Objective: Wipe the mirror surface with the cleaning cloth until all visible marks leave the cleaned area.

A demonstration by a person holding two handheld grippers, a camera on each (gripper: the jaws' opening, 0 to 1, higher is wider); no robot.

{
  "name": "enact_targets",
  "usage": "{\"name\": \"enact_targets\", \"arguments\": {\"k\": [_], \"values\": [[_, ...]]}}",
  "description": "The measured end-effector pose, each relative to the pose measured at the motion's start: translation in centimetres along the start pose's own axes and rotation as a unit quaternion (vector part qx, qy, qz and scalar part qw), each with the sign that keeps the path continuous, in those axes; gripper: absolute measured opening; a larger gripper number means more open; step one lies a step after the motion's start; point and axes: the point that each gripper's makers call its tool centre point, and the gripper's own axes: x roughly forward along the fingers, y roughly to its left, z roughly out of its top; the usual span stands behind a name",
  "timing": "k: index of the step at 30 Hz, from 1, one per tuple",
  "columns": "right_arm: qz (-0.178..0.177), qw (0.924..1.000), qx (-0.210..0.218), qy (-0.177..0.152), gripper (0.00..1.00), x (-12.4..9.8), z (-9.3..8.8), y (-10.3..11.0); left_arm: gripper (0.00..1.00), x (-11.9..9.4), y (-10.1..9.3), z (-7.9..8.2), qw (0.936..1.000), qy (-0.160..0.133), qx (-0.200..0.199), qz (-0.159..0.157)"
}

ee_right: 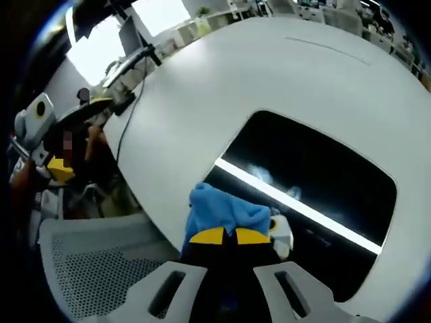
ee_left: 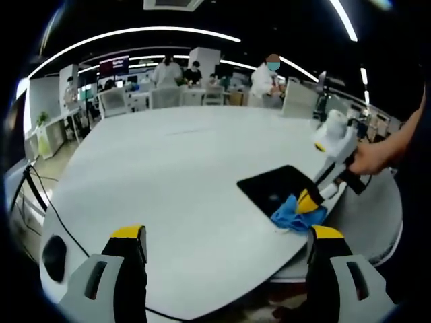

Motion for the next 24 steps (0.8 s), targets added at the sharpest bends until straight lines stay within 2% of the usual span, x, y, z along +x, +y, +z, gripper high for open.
{"name": "enact_targets", "arguments": {"k": [7, 13, 18, 24], "values": [[-0.009, 0.9996, 0.027, -0.006, 0.00, -1.3, -1.3, -2.5, 1.00, 0.2, 0.3, 0.0, 1.0000, -0.005, -0.005, 0.006], [-0.007, 0.9995, 0.032, -0.005, 0.00, -1.3, -1.3, -2.8, 1.00, 0.3, -0.4, -0.1, 0.9999, -0.006, -0.007, 0.004], [-0.015, 0.9996, 0.021, -0.008, 0.00, -1.0, 0.0, -3.8, 1.00, -0.2, -0.6, -0.8, 0.9999, -0.002, -0.011, 0.008], [-0.028, 0.9991, 0.026, -0.020, 0.00, -0.5, 2.8, -6.2, 1.00, -1.1, -0.4, -1.3, 0.9995, -0.003, -0.021, 0.023]]}}
